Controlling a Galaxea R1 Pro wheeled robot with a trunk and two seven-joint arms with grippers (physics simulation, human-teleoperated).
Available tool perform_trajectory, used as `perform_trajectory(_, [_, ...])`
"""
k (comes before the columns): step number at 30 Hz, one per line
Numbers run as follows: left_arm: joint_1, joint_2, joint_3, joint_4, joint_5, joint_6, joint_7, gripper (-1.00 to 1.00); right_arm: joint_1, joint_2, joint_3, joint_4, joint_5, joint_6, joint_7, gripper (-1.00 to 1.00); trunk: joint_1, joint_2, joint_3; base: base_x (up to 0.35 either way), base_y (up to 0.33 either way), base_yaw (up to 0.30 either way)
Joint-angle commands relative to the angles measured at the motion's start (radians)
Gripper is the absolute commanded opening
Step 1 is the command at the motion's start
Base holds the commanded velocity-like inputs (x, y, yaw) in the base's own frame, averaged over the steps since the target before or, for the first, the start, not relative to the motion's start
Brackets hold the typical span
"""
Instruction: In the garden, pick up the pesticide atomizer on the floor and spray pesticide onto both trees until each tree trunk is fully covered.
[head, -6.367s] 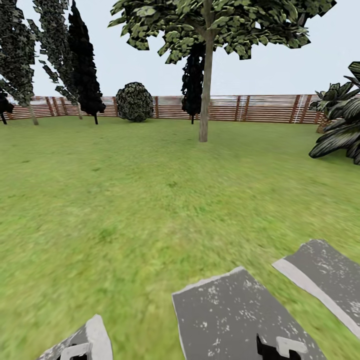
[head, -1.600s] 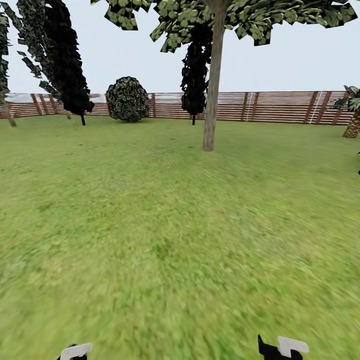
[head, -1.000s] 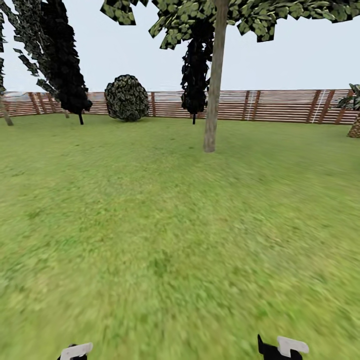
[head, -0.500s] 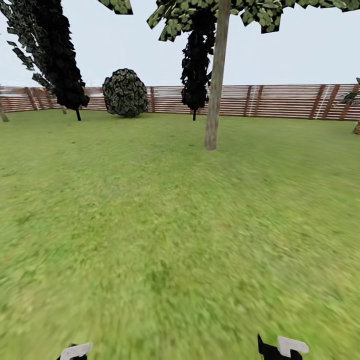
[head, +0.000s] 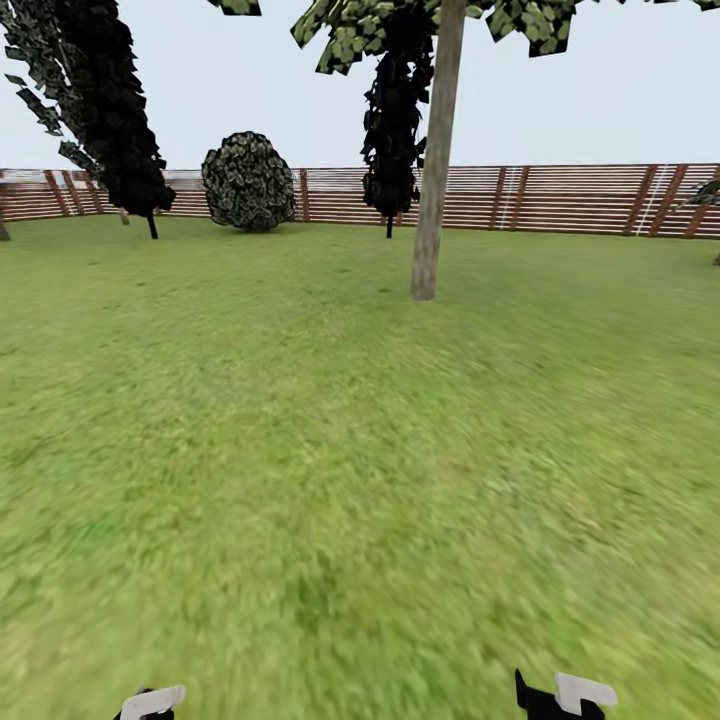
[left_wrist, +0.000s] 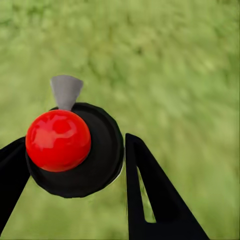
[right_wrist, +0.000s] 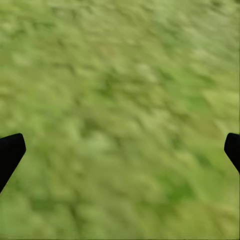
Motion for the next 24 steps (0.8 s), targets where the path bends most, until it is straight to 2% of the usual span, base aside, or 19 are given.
perform_trajectory(1, [-0.001,0.0,-0.002,0.001,0.007,-0.003,0.0,-1.0,-0.001,0.0,-0.001,0.001,0.005,-0.003,-0.003,1.0,0.0,0.0,-0.001,0.336,0.0,0.0])
perform_trajectory(8, [-0.001,0.0,-0.002,0.001,0.007,-0.003,0.0,-1.0,0.0,0.0,-0.001,0.001,0.005,-0.003,-0.003,1.0,0.0,0.0,-0.001,0.335,0.0,-0.034])
perform_trajectory(24, [-0.001,0.0,-0.002,0.001,0.007,-0.003,0.0,-1.0,0.0,0.0,-0.001,0.001,0.005,-0.003,-0.003,1.0,0.0,0.0,-0.001,0.335,0.0,-0.259])
